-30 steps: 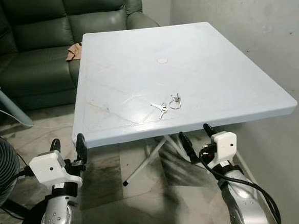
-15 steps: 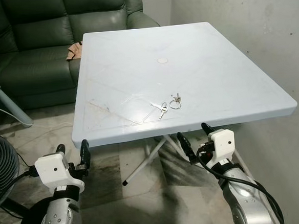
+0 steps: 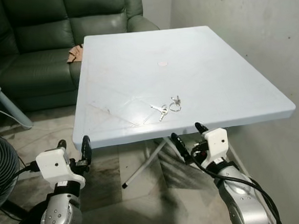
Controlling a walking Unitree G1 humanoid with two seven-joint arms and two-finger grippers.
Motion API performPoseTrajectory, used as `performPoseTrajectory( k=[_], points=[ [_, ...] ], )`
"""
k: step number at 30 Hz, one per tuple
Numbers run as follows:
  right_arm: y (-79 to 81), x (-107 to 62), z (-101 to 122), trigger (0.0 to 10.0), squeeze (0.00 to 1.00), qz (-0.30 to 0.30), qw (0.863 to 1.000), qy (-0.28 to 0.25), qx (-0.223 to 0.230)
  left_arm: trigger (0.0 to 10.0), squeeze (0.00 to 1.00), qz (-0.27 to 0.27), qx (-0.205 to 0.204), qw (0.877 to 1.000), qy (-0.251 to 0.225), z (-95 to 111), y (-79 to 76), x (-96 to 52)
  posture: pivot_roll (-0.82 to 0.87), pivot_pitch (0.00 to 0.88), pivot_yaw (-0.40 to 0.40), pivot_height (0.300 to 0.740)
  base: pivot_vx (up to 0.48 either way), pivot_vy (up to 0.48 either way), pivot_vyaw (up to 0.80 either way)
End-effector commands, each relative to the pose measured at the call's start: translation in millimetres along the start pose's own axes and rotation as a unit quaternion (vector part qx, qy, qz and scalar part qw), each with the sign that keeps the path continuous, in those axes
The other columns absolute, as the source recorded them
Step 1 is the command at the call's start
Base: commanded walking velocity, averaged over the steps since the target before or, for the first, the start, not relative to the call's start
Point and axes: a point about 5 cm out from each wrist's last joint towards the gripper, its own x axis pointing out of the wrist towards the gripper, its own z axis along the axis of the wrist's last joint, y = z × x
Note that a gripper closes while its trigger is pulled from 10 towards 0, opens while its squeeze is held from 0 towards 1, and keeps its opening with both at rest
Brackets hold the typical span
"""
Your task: Hang keys on a hook
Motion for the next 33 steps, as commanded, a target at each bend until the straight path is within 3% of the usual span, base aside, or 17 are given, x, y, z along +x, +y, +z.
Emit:
performPoseTrajectory(
  k=[1, 10, 15, 19, 33],
  points=[
    [1.3, 3.8, 8, 10.0, 0.0, 0.004, 1.0, -0.012, -0.006, 10.0, 0.0, 0.003, 0.004, 1.0, 0.0, 2, 2.9, 2.0, -0.07, 0.018, -0.012, 0.74, 0.356, 0.0, 0.0],
    [3.8, 5.3, 9, 10.0, 0.0, 0.017, 1.0, -0.014, -0.017, 10.0, 0.0, 0.0, 0.004, 1.0, -0.001, 3, 1.4, 4.2, -0.07, 0.017, -0.012, 0.74, 0.356, 0.0, 0.0],
    [4.0, 6.1, 10, 10.0, 0.0, 0.019, 1.0, -0.014, -0.015, 10.0, 0.0, -0.001, 0.003, 1.0, -0.002, 4, 1.1, 4.0, -0.07, 0.017, -0.013, 0.74, 0.358, 0.0, 0.8],
    [3.1, 7.4, 11, 10.0, 0.0, 0.011, 1.0, -0.019, -0.003, 10.0, 0.0, -0.004, 0.007, 1.0, -0.005, 4, -0.2, 4.4, -0.07, 0.017, -0.015, 0.74, 0.333, 0.0, 0.0],
    [0.6, 9.4, 12, 10.0, 0.0, 0.009, 1.0, -0.014, -0.004, 10.0, 0.0, -0.015, 0.021, 1.0, -0.003, 2, -7.5, 5.3, -0.08, 0.024, -0.018, 0.74, 0.0, 0.0, 0.0]
  ],
)
